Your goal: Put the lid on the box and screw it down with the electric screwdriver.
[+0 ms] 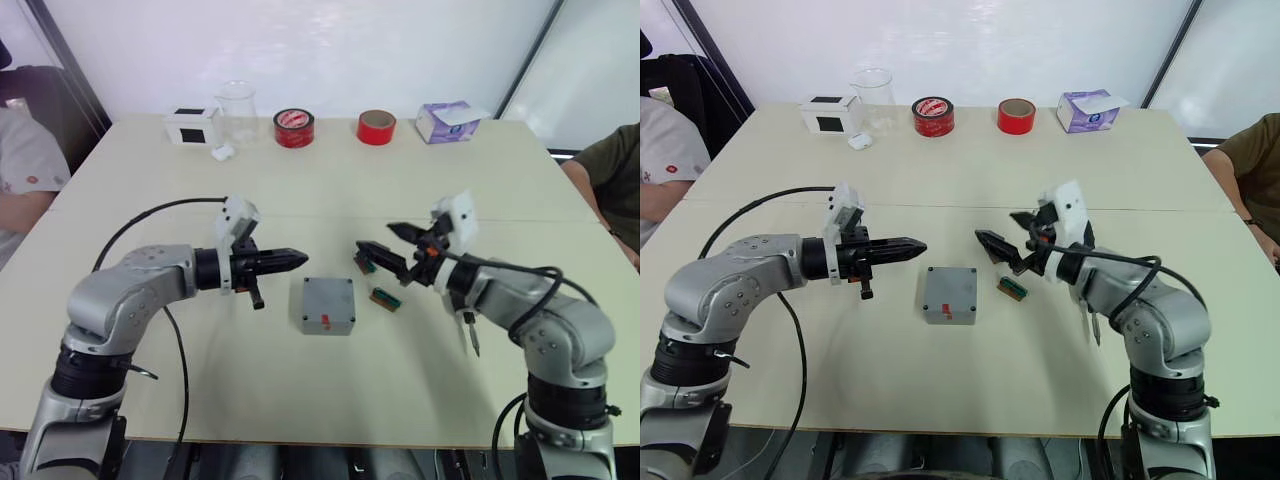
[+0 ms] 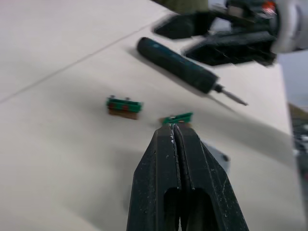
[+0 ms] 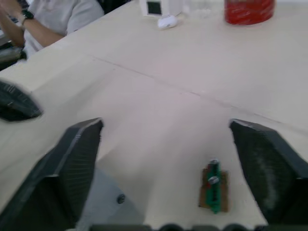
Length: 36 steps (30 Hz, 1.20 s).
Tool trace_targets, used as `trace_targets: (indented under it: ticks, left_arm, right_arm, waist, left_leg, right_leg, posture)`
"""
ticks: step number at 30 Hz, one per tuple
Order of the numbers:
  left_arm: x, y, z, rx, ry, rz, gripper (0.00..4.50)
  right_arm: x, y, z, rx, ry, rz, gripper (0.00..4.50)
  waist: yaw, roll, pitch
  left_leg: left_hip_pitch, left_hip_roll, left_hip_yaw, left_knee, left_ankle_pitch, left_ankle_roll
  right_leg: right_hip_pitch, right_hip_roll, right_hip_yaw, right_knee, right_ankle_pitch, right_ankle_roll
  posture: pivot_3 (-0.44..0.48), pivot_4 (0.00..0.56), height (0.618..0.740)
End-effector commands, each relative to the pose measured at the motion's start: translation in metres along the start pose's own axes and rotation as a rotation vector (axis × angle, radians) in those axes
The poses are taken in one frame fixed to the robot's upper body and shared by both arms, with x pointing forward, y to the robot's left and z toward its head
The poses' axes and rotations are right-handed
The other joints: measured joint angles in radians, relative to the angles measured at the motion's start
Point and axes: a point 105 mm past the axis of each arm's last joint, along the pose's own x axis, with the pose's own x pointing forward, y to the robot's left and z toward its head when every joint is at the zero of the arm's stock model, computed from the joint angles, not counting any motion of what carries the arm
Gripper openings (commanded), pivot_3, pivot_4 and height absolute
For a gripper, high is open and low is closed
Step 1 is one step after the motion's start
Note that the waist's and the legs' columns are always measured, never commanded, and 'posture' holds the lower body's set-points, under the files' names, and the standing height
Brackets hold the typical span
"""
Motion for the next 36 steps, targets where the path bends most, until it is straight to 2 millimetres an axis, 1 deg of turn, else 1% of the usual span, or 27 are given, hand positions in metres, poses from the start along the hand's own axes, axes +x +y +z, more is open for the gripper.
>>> trace_targets:
  ticks: [1,3,4,5,7,10,13,15,16,18,19,23,27,30,33,36]
  left_arm:
    - [0.004,-0.019,0.018,0.116,0.009,-0.111,0.0]
    - [0.007,-0.02,0.021,0.154,0.025,-0.123,0.0]
    - [0.008,-0.021,0.022,0.155,0.03,-0.129,0.0]
    - [0.01,-0.023,0.022,0.152,0.028,-0.149,0.0]
    - [0.015,-0.023,0.022,0.143,0.011,-0.171,0.0]
    - [0.023,-0.025,0.017,0.154,0.014,-0.194,0.0]
    - [0.026,-0.029,0.014,0.171,0.023,-0.213,0.0]
    - [0.027,-0.03,0.012,0.194,0.038,-0.222,0.0]
    - [0.026,-0.03,0.011,0.212,0.05,-0.224,0.0]
    - [0.026,-0.031,0.009,0.237,0.067,-0.228,0.0]
    - [0.026,-0.031,0.009,0.242,0.067,-0.231,0.0]
    - [0.026,-0.025,0.005,0.232,0.057,-0.207,0.0]
    - [0.025,-0.027,0.004,0.233,0.062,-0.204,0.0]
    - [0.022,-0.032,0.0,0.234,0.074,-0.204,0.0]
    - [0.019,-0.034,-0.001,0.201,0.056,-0.193,0.0]
    - [0.02,-0.028,-0.005,0.19,0.059,-0.158,0.0]
  right_arm:
    - [-0.008,-0.018,0.027,-0.01,-0.015,-0.086,4.46]
    - [-0.013,-0.03,0.032,0.014,0.039,-0.128,4.46]
    - [-0.017,-0.033,0.032,0.046,0.081,-0.122,4.46]
    - [-0.021,-0.033,0.028,0.079,0.161,-0.087,4.46]
    - [-0.029,-0.038,0.031,0.105,0.248,-0.074,4.46]
    - [-0.042,-0.06,0.032,0.106,0.367,-0.181,4.46]
    - [-0.055,-0.072,0.03,0.112,0.473,-0.242,4.46]
    - [-0.065,-0.077,0.024,0.134,0.566,-0.247,4.46]
    - [-0.073,-0.084,0.016,0.131,0.644,-0.29,4.46]
    - [-0.085,-0.101,0.005,0.128,0.743,-0.401,4.46]
    - [-0.088,-0.104,0.001,0.149,0.776,-0.412,4.46]
    - [-0.085,-0.108,-0.012,0.237,0.865,-0.392,4.46]
    - [-0.081,-0.112,-0.018,0.298,0.904,-0.394,4.46]
    - [-0.077,-0.109,-0.023,0.342,0.925,-0.353,4.46]
    - [-0.08,-0.102,-0.032,0.343,0.981,-0.309,4.46]
    - [-0.077,-0.102,-0.046,0.339,1.031,-0.298,4.46]
  waist:
    - [0.0,0.0,0.0]
    - [0.001,0.0,0.0]
    - [0.002,0.0,0.0]
    - [0.002,0.0,0.0]
    - [0.002,0.001,0.0]
    - [0.001,0.001,0.0]
    - [-0.001,0.001,0.001]
    - [-0.001,0.002,0.001]
    - [-0.001,0.002,0.001]
    - [-0.001,0.002,0.001]
    - [-0.001,0.002,0.001]
    - [-0.005,0.003,0.002]
    - [-0.003,0.003,0.002]
    - [-0.001,0.003,0.002]
    - [0.001,0.004,0.002]
    - [0.001,0.004,0.002]
  left_leg:
    - [0.0,0.0,0.0,0.0,0.0,0.0]
    - [0.0,0.0,0.0,0.0,0.0,0.0]
    - [0.0,0.0,0.0,0.0,0.0,0.0]
    - [0.0,0.0,0.0,0.0,0.0,0.0]
    - [0.0,-0.001,0.001,0.0,0.0,0.0]
    - [-0.001,-0.001,0.001,0.0,0.0,0.0]
    - [-0.001,-0.001,0.001,0.0,0.0,0.001]
    - [-0.001,-0.001,0.001,0.0,-0.001,0.001]
    - [-0.001,-0.001,0.001,-0.001,-0.001,0.001]
    - [-0.001,-0.001,0.001,0.0,-0.001,0.001]
    - [-0.001,-0.001,0.001,-0.001,-0.001,0.001]
    - [-0.001,-0.001,0.003,-0.001,-0.001,0.001]
    - [-0.002,0.0,0.003,-0.001,-0.001,0.002]
    - [-0.002,0.0,0.003,-0.001,-0.001,0.002]
    - [-0.003,0.0,0.002,-0.001,-0.001,0.003]
    - [-0.003,0.0,0.002,0.0,-0.002,0.003]
  right_leg:
    - [0.0,0.0,0.0,0.0,0.0,0.0]
    - [0.0,0.0,0.0,0.0,0.0,-0.001]
    - [0.0,0.0,0.0,0.0,0.0,-0.001]
    - [0.0,0.0,0.0,0.0,0.0,-0.001]
    - [0.0,-0.001,0.0,-0.001,0.0,-0.001]
    - [0.0,-0.002,0.0,-0.002,0.0,-0.001]
    - [0.0,-0.001,0.001,-0.002,0.0,-0.001]
    - [-0.001,-0.001,0.001,-0.002,0.0,-0.001]
    - [-0.001,-0.001,0.001,-0.002,0.0,-0.001]
    - [-0.001,0.0,0.001,-0.002,0.0,-0.001]
    - [-0.001,0.0,0.001,-0.003,-0.001,-0.002]
    - [-0.002,0.0,0.003,-0.003,-0.002,-0.004]
    - [-0.002,0.0,0.002,-0.003,0.0,-0.001]
    - [-0.003,0.0,0.002,-0.003,0.0,-0.001]
    - [-0.003,0.0,0.002,-0.003,0.0,-0.001]
    - [-0.003,-0.001,0.002,-0.003,0.0,0.0]
  posture:
    - [0.0,0.15,0.74]
    - [0.0,0.15,0.74]
    - [0.0,0.15,0.74]
    - [0.0,0.15,0.74]
    - [0.0,0.15,0.74]
    - [0.0,0.15,0.74]
    - [0.0,0.15,0.74]
    - [0.0,0.15,0.74]
    - [0.0,0.15,0.74]
    - [0.0,0.15,0.74]
    - [0.0,0.15,0.74]
    - [0.0,0.15,0.74]
    - [0.0,0.15,0.74]
    - [0.0,0.15,0.74]
    - [0.0,0.15,0.74]
    - [0.0,0.15,0.74]
